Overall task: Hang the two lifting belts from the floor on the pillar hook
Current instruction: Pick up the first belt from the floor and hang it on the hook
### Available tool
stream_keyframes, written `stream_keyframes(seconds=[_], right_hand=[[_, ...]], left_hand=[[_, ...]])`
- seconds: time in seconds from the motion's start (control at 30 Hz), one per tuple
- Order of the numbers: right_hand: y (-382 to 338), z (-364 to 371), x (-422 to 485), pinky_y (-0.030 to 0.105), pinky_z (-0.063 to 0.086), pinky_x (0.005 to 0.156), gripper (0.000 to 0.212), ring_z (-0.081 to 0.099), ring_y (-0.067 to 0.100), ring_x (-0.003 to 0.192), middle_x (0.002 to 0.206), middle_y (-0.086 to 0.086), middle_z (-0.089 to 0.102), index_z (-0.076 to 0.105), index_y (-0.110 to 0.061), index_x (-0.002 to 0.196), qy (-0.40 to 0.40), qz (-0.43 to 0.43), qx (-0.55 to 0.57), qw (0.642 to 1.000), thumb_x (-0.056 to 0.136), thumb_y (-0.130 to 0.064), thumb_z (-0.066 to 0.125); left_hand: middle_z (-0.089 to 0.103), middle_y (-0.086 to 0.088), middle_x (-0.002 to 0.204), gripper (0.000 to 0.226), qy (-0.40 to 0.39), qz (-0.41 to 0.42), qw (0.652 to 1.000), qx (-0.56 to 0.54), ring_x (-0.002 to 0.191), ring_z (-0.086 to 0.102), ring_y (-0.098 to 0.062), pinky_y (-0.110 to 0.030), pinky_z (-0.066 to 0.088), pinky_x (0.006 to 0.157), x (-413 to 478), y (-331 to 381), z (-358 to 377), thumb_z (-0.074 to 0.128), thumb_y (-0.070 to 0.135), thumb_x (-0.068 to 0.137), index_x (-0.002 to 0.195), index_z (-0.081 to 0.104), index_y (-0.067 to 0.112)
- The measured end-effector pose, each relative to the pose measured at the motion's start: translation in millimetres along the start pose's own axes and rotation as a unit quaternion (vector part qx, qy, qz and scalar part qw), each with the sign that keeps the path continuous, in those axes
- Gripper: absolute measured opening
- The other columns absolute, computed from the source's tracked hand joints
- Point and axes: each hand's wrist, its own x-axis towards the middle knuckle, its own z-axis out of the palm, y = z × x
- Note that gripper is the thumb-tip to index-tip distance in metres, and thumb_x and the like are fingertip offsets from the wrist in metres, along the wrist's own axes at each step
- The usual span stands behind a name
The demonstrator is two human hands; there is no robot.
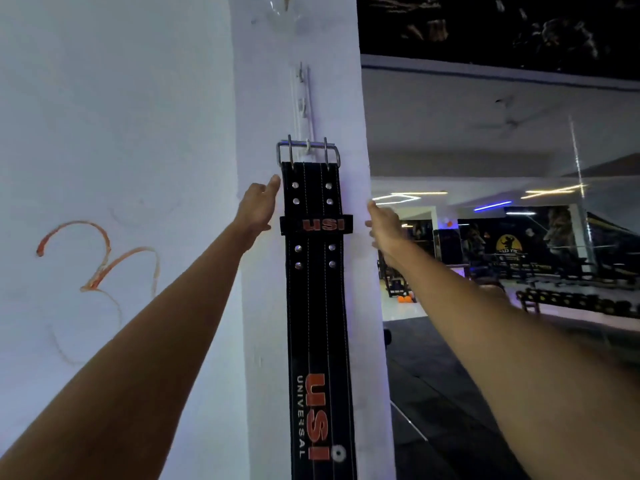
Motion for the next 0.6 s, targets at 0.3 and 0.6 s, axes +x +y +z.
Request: stream_keyframes(seconds=[0.3,0.6], right_hand=[[93,-19,-126,0.036,0.045,0.075,0.047,0.053,0.025,0.086,0.103,0.009,0.057,0.054,-0.003,0.113,-0.008,0.169,-0.007,0.986,0.096,-0.043,0.037],[182,-5,-376,0.045,0.043,0.098,0.056,0.054,0.038,0.119,0.128,0.02,0.059,0.051,-0.001,0.125,-0.234,0.437,0.009,0.869,0.097,-0.046,0.033]], left_hand=[[0.054,-0.005,0.106,0.053,-0.032,-0.156,0.987,-0.039,0.097,0.051,-0.02,-0.043,0.047,0.089,-154,-97,-8,0.034,0.043,0.099,0.134,0.039,0.004],[0.057,-0.016,0.124,0.049,-0.051,-0.395,0.915,-0.058,0.103,0.057,-0.026,-0.042,0.049,0.086,-399,-182,-34,0.039,0.041,0.097,0.129,0.043,0.004]])
